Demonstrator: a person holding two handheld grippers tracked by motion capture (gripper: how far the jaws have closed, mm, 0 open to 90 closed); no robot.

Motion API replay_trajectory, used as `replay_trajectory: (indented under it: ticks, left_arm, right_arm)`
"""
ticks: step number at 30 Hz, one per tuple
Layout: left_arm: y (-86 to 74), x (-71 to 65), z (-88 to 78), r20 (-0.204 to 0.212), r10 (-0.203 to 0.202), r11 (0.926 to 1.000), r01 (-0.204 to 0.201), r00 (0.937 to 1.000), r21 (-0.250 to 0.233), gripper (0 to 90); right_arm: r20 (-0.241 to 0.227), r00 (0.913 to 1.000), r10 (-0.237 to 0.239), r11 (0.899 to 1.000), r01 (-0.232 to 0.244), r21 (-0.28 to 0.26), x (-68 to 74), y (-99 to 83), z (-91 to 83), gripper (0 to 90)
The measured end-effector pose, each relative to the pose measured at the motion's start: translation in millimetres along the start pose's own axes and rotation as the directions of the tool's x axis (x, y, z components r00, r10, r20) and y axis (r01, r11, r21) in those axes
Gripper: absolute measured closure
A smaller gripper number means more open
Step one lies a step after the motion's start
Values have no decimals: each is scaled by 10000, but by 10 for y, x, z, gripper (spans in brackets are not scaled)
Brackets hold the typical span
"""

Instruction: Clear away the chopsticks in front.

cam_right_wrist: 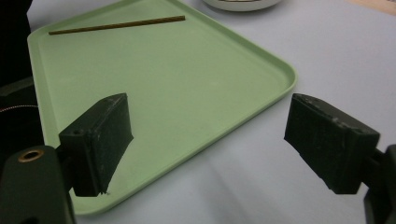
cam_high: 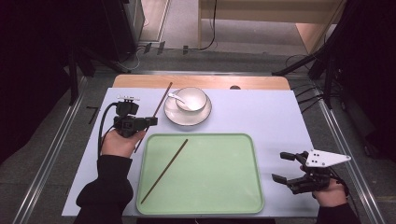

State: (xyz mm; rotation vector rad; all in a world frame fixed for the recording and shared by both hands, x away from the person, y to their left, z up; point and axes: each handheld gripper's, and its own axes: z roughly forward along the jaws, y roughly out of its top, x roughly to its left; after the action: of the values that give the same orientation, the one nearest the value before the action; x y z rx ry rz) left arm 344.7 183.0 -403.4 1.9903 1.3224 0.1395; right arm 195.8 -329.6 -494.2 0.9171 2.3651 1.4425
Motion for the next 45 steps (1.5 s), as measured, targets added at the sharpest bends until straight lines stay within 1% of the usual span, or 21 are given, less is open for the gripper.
replay_trajectory:
  ticks: [4,7,10,14,16,20,24,25,26,28,31,35,38,39,41,45]
  left_arm:
    - [-122,-113,-17,193,215,9997,-217,9996,133,862]
    - [-205,-164,-14,400,263,9994,-272,9989,211,861]
    - [-310,-241,13,415,444,9984,-459,9982,337,861]
    - [-440,-320,52,479,517,9976,-538,9975,431,861]
    - [-502,-348,55,614,583,9970,-613,9964,479,861]
    - [-623,-389,45,850,377,9981,-416,9957,447,861]
    - [-776,-443,84,960,337,9969,-403,9948,677,861]
    - [-805,-446,94,1011,342,9958,-424,9943,806,861]
    - [-827,-448,101,979,333,9957,-415,9946,830,861]
    - [-894,-455,124,1074,186,9958,-281,9940,872,861]
    - [-992,-460,175,1048,255,9938,-365,9942,1051,860]
    - [-1121,-449,292,1298,-88,9901,-96,9915,1401,860]
    - [-1190,-473,379,1220,-32,9842,-184,9925,1763,860]
    - [-1205,-473,403,1121,-27,9825,-183,9937,1855,861]
    - [-1231,-440,450,973,-97,9794,-102,9952,2016,861]
    - [-1259,-350,496,691,-397,9741,232,9968,2248,860]
  right_arm:
    - [-55,10000,-55,10000,56,29,-3,14,18,151]
    - [-71,9999,-79,10000,79,31,-6,23,34,151]
    - [-100,9999,-92,9999,93,51,-11,32,45,151]
    - [-178,9998,-88,9999,90,57,-12,44,63,151]
    - [-194,9997,-115,9999,116,54,-14,49,71,151]
    - [-230,9997,-121,9999,122,53,-16,57,79,151]
    - [-251,9995,-169,9999,170,33,-24,65,93,151]
    - [-238,9996,-157,9999,159,50,-23,69,96,151]
    - [-246,9996,-151,9999,153,67,-22,73,97,151]
    - [-268,9995,-182,9998,184,50,-23,77,104,151]
    - [-281,9994,-198,9998,200,57,-24,83,116,151]
    - [-306,9993,-205,9998,207,67,-29,92,131,151]
    - [-319,9992,-233,9997,235,75,-32,102,139,151]
    - [-327,9992,-232,9997,235,87,-31,104,143,151]
    - [-379,9990,-247,9996,250,93,-32,108,151,151]
    - [-404,9986,-336,9994,339,72,-31,117,163,151]
